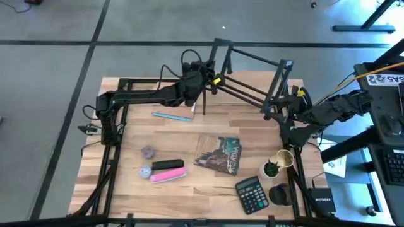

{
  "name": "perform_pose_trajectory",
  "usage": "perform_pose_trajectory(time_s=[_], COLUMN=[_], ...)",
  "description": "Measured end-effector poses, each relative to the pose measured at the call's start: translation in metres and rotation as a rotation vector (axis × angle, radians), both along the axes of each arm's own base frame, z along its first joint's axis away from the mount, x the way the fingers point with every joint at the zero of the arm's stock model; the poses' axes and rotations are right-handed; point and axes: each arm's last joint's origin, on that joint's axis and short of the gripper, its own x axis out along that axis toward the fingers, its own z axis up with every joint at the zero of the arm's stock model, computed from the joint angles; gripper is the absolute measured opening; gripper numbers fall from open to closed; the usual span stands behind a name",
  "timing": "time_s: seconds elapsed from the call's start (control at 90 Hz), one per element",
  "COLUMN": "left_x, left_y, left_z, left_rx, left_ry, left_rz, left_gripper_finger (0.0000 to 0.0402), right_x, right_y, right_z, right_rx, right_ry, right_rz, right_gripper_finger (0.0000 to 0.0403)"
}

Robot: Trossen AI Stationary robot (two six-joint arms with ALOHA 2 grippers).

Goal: Stock shelves
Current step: Put the book holder on top of the shelf

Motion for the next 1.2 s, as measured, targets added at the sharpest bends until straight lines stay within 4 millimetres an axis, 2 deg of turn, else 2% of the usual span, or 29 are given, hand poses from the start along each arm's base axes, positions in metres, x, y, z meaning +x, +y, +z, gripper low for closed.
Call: perform_pose_trajectory(time_s=[0.267, 0.467, 0.689, 0.856, 1.2], left_x=[-0.002, -0.006, -0.003, 0.003, 0.005], left_y=[0.002, 0.008, 0.012, 0.009, 0.004], left_z=[0.004, 0.003, -0.005, -0.014, -0.016], left_rx=[0.036, 0.023, 0.016, -0.002, -0.01], left_ry=[0.049, 0.042, 0.066, 0.053, 0.054], left_rz=[0.074, 0.164, 0.202, 0.164, 0.155], left_gripper_finger=[0.0044, 0.0043, 0.0042, 0.0042, 0.0043], right_x=[-0.003, -0.015, -0.022, -0.02, -0.02], right_y=[-0.003, -0.012, -0.017, -0.016, -0.016], right_z=[-0.007, -0.02, -0.035, -0.041, -0.04], right_rx=[-0.023, -0.056, -0.029, -0.041, -0.037], right_ry=[0.057, 0.131, 0.123, 0.123, 0.118], right_rz=[-0.055, -0.235, -0.405, -0.422, -0.424], right_gripper_finger=[0.017, 0.0169, 0.0169, 0.0169, 0.0169])
